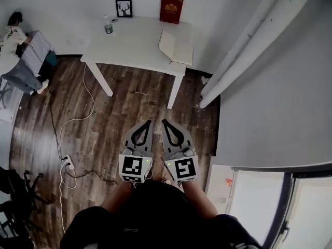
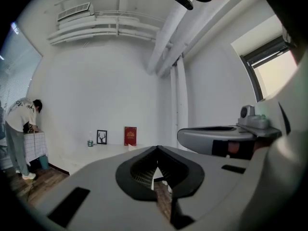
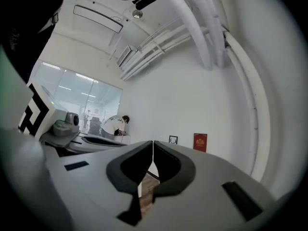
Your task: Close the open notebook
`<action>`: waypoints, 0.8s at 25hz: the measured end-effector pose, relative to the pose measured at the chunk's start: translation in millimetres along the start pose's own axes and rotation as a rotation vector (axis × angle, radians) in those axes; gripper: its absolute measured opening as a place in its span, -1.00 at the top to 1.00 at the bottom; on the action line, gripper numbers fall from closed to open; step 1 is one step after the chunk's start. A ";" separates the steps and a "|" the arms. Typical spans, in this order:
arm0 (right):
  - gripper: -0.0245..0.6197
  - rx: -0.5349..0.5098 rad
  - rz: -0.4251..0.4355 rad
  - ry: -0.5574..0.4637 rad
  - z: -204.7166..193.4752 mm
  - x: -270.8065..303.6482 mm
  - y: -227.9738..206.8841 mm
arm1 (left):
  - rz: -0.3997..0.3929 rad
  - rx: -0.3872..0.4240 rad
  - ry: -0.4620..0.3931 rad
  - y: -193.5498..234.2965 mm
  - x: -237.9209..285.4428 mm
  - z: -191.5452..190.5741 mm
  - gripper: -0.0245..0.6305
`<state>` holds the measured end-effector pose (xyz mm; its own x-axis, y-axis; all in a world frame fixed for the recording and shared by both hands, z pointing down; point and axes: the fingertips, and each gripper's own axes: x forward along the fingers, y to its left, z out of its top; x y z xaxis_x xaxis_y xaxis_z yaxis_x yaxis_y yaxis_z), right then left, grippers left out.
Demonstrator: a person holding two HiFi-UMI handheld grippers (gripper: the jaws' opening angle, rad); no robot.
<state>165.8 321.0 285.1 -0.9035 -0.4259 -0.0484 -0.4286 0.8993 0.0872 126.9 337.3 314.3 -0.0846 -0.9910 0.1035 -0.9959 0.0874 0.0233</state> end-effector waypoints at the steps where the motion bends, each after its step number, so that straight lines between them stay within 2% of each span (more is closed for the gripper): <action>1: 0.85 -0.002 0.019 0.006 -1.0 9.1 3.8 | 0.015 -0.007 0.000 9.2 1.5 -0.1 0.92; 8: 0.85 -0.034 0.132 0.037 -17.8 70.2 24.9 | 0.105 -0.066 0.000 71.0 14.4 -13.8 0.92; 11: 0.85 -0.043 0.162 0.033 -18.9 98.9 37.4 | 0.112 -0.101 0.003 98.3 21.6 -18.1 0.92; 14: 0.85 -0.039 0.189 0.071 -25.5 125.4 45.4 | 0.126 -0.132 0.009 124.9 30.2 -19.0 0.92; 20: 0.85 -0.033 0.205 0.088 -21.0 184.1 57.0 | 0.133 -0.133 -0.012 185.1 44.9 3.0 0.92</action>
<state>-25.2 291.7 302.1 -0.9682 -0.2430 0.0601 -0.2347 0.9647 0.1190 -61.3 308.6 320.3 -0.2164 -0.9709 0.1024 -0.9630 0.2295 0.1414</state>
